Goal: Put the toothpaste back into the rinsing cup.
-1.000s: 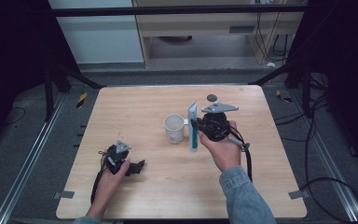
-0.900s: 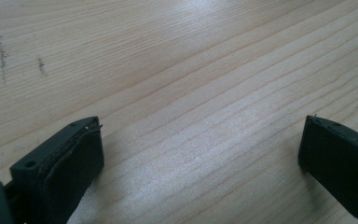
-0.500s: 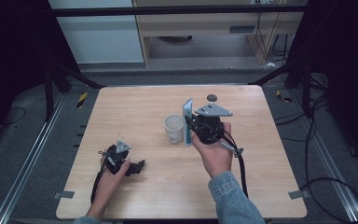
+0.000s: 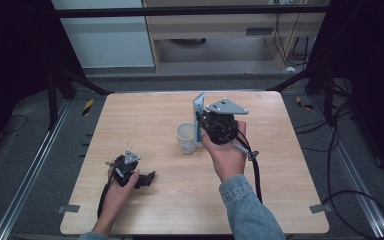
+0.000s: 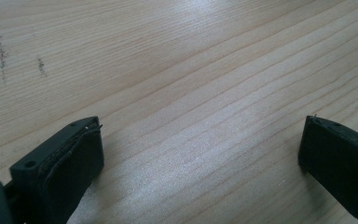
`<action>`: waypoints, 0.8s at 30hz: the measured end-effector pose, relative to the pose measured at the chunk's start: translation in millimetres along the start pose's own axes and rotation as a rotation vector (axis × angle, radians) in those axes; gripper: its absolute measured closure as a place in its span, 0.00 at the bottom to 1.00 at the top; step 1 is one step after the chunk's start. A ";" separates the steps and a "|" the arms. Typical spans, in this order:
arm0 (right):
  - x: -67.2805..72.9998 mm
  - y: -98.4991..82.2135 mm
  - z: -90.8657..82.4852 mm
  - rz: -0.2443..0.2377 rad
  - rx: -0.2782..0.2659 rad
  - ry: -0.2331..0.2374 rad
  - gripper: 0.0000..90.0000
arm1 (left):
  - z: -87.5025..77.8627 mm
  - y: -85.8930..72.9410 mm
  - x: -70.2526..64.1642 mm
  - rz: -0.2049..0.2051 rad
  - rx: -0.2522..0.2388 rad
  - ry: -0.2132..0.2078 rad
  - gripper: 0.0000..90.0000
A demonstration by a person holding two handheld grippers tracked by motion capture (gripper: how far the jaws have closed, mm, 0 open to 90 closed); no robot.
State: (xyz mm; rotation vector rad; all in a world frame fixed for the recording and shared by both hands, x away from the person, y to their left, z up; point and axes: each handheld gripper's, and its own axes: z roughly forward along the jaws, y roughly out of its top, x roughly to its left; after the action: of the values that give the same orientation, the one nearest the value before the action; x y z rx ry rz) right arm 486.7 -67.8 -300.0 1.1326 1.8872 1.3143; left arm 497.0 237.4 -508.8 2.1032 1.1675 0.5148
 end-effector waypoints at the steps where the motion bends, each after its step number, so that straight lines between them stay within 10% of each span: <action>1: -0.3 0.8 0.6 0.000 0.001 -0.001 0.89 | 0.0 0.0 0.0 0.000 0.000 0.000 0.00; 24: -9.6 11.5 17.0 0.022 -0.043 0.003 0.89 | -0.1 0.0 0.1 0.003 0.002 0.000 0.00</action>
State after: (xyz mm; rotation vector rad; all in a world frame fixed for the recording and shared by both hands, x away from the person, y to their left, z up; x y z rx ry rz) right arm 508.9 -66.7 -295.4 1.1335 1.8451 1.3627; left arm 496.9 237.6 -508.7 2.1065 1.1657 0.5148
